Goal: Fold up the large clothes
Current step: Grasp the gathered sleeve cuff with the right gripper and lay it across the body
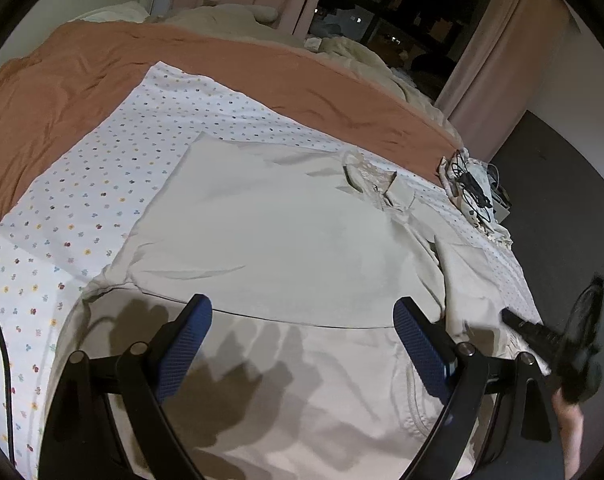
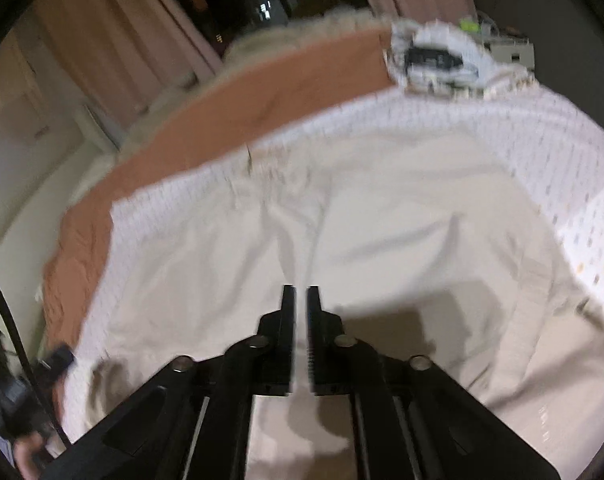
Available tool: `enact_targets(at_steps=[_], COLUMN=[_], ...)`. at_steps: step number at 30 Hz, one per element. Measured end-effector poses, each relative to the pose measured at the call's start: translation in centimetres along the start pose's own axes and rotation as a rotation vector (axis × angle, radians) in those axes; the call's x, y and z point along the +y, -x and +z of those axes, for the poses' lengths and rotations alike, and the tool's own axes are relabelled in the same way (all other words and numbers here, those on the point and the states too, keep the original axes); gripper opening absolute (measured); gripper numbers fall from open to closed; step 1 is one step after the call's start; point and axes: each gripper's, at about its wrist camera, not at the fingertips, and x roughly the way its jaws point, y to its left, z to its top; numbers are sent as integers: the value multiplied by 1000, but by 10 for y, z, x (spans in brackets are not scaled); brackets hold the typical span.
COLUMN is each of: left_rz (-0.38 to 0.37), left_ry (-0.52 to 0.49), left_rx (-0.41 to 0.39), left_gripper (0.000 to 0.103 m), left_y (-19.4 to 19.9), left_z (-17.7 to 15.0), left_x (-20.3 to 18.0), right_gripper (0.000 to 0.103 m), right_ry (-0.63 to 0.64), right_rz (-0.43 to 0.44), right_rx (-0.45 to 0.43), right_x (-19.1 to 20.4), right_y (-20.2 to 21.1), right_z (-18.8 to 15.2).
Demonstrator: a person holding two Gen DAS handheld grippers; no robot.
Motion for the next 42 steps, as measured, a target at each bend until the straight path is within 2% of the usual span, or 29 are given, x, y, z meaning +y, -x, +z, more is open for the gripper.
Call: enact_targets(at_steps=[1,2,4,9,14,18,21,23,24,25,26,30,32,34,39,42], left_rz=[5,8,11,19,30,32,32,37,37,34,35,33,30,30,23,24], left_ry=[-3,-5,-12,-15,-14,-17,-25,-26,-25,-25,-27,-23,-14,-5,22,34], left_rx=[1,5,13,14,22,34,36,40,43,46,47,42,38,38,35,25], left_gripper=[94,94,94,94,94,94,94,94,94,94,94,94,94,94,94,94], left_y=[-1,-2,-5,-6,-9,-12,-14,-16,-17,-18,-18,-15,-13,-13,-9,-4], left_z=[0,0,-1,-1,-2,-4,-5,-7,-7,-7,-7,-6,-5,-5,-3,0], left_x=[-1,-1,-1,0,2,0,-1,-1,-1,-1,-1,1,4,7,16,23], right_gripper=[84,95,96,96,96,96,96,90,77,41,36,28,25,22,21,21], right_ry=[-20,-38,-56,-107,-200,-216,-278,-255,-233,-216,-215,-215,-186,-159,-80,-42], right_rz=[25,41,32,-99,-193,-266,-219,-245,-263,-264,-252,-199,-166,-122,39,107], right_rx=[10,8,-20,-58,26,61,108,112,108,104,110,42,-21,-69,-164,-183], right_x=[-5,-7,-13,-50,-97,-108,-123,-122,-118,-113,-110,-97,-80,-62,-12,13], right_y=[-1,1,14,43,35,18,2,-9,-8,-8,-7,19,35,50,62,59], right_z=[1,4,16,26,32,34,36,40,38,36,34,31,41,36,37,34])
